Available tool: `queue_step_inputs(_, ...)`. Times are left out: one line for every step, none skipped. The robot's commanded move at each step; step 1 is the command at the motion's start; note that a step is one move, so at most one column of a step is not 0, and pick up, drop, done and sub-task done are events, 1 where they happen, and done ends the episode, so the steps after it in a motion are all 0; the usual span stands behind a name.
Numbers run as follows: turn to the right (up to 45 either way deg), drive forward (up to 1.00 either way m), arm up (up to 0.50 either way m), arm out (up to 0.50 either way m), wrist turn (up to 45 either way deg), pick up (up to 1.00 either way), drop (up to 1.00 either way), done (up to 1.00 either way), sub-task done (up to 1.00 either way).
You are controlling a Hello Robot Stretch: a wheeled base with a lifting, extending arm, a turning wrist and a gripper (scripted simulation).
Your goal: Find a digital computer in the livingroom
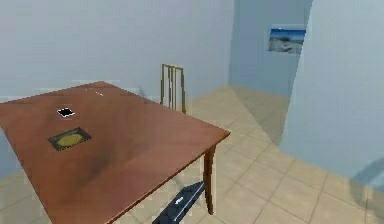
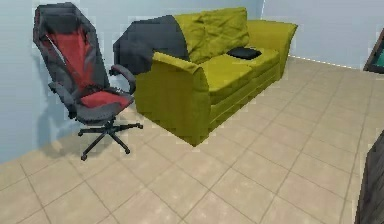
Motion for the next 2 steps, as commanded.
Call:
queue_step_inputs(-3.0, 0.00, 0.00, 0.00, 0.0, 0.00, 0.00, 0.00, 0.00)
queue_step_inputs(0.0, 0.00, 0.00, 0.00, 0.0, 0.00, 0.00, 1.00, 0.00)
